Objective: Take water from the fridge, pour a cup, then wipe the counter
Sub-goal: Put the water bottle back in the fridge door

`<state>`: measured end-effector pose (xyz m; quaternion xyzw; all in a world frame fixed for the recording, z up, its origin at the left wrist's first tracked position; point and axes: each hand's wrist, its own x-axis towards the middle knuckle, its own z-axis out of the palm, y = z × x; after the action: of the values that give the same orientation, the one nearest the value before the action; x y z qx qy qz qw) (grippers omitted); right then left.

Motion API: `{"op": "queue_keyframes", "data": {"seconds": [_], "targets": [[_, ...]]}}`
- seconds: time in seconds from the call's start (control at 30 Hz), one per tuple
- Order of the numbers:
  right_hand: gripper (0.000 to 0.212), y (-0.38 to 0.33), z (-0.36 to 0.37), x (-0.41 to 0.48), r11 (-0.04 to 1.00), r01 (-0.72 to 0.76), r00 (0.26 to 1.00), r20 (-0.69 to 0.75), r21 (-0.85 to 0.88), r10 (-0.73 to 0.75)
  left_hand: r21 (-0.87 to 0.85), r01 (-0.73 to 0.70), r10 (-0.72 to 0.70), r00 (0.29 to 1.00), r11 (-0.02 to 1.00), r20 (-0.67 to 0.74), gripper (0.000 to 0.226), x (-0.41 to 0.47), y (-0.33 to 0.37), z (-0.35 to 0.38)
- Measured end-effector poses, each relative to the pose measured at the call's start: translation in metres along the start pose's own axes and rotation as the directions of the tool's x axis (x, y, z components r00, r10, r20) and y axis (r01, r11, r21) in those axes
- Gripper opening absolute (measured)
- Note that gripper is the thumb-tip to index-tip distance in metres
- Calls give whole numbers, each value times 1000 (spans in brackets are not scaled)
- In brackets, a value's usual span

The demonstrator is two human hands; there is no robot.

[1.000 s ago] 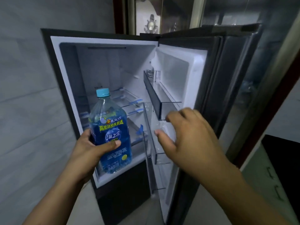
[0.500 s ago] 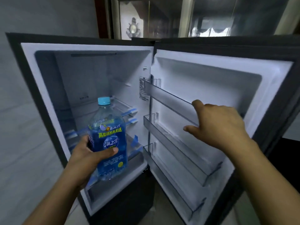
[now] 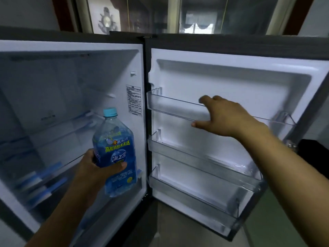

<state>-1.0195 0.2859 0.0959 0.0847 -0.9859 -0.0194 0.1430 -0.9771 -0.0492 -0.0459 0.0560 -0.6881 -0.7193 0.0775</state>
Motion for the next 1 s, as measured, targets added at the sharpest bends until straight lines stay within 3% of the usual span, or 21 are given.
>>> {"op": "queue_keyframes", "data": {"seconds": [0.17,0.23,0.47,0.57,0.7,0.9,1.0], "targets": [[81,-40,10,76,974,189,979,50,124,-197,60,-30,39,987,998,-158,84,41,-8,9],[74,-44,18,93,967,237,970,41,89,-242,82,-46,65,968,996,-241,87,55,-8,11],[51,-27,38,107,961,271,955,-107,-49,-275,122,-136,177,876,983,-449,56,118,2,21],[48,-18,41,113,960,280,953,-117,-24,-281,73,-138,156,867,988,-473,60,158,-2,11],[49,-9,46,117,955,296,950,-100,-15,-296,-1,-138,123,883,990,-452,46,205,0,9],[52,3,52,123,958,288,949,-133,3,-285,11,-120,112,886,993,-450,39,271,-18,-6],[51,9,52,128,958,286,950,-128,-12,-285,-8,-117,100,879,993,-466,47,296,-27,-10]]}}
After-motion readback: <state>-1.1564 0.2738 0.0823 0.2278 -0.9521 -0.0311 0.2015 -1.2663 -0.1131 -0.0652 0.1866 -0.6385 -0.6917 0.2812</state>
